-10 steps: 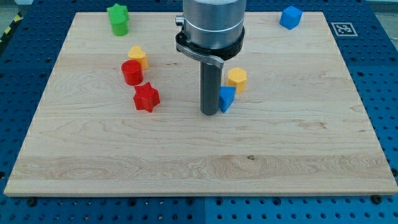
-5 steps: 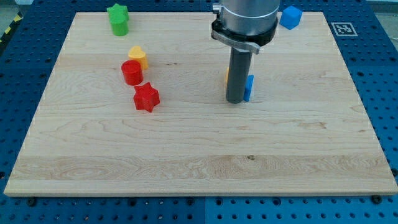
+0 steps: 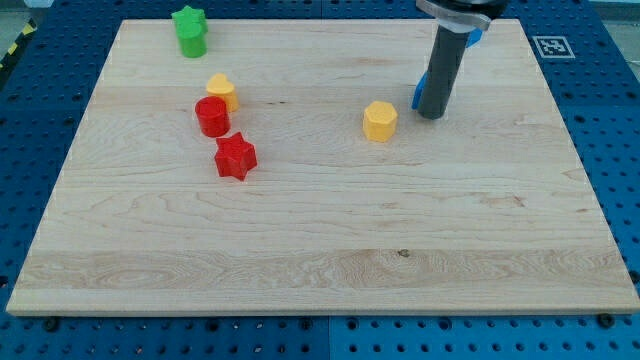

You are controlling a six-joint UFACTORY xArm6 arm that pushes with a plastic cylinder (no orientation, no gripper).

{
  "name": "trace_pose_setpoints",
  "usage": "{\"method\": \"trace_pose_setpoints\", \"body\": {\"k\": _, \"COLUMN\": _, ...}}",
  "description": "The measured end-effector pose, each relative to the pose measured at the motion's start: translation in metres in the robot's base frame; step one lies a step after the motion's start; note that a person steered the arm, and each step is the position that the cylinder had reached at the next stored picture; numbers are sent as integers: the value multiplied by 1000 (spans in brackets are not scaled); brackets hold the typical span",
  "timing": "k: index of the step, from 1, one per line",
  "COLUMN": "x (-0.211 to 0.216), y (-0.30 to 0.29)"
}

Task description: Push the blue triangle closer to the blue cube

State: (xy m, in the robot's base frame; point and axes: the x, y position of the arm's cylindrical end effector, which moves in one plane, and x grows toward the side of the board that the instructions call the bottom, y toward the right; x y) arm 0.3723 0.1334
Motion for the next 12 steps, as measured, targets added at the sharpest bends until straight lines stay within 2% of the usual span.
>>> {"method": "trace_pose_setpoints", "body": {"k": 5, "x": -100, "y": -19}}
{"method": "trace_pose_setpoints", "body": {"k": 8, "x": -108, "y": -16}}
{"method": "trace_pose_setpoints", "body": {"k": 11, "x": -119, "y": 17}}
{"method": "trace_pose_setpoints", "body": {"k": 12, "x": -118, "y": 3}}
